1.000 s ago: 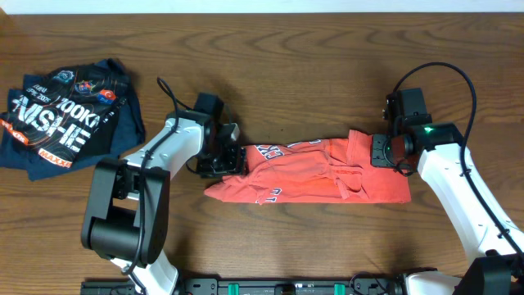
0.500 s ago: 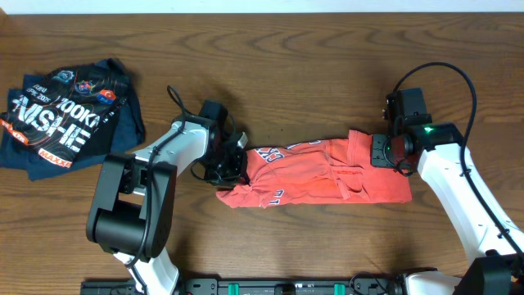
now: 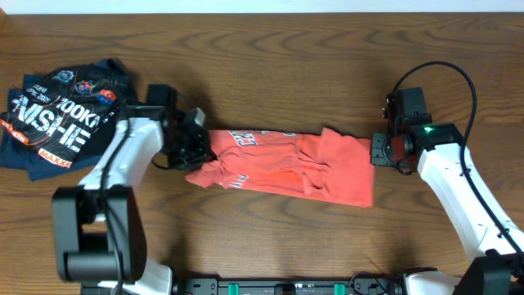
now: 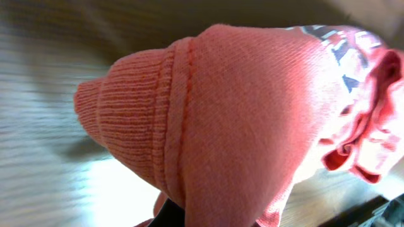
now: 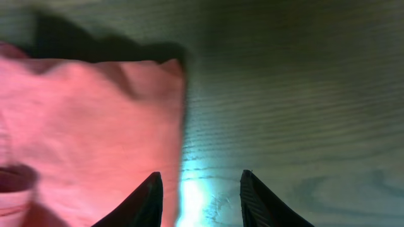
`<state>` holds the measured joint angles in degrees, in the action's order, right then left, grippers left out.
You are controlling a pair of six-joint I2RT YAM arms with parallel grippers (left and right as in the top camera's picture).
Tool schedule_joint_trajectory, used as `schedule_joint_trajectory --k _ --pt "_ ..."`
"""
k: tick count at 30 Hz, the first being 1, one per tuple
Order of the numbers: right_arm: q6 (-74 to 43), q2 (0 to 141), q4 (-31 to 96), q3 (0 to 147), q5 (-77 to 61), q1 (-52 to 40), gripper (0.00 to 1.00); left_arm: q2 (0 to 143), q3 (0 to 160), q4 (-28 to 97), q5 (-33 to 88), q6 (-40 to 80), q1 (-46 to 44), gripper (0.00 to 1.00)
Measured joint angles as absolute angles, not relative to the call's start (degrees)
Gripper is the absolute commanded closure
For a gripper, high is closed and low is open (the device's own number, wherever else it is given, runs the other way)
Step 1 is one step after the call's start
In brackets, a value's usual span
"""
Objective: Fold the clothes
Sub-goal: 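Fold the left end inward with the left gripper toward the right gripper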
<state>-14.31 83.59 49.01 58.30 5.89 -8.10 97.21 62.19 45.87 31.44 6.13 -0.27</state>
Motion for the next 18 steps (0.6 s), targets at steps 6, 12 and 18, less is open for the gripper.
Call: schedule_joint_trajectory --k 6,12,18 --pt "-11.2 87.8 46.6 58.3 1.1 -8.1 0.65 94.1 63.1 49.3 31.0 6.1 2.2 0.94" --pt "-10.2 95.2 44.3 58.3 -1.0 -9.1 0.66 92.4 68.6 56.0 31.1 6.1 2.0 0.94" --pt "-10.0 100.7 41.1 58.3 -2.7 -12.3 0.65 91.5 72.3 57.7 31.1 6.9 0.3 0.94"
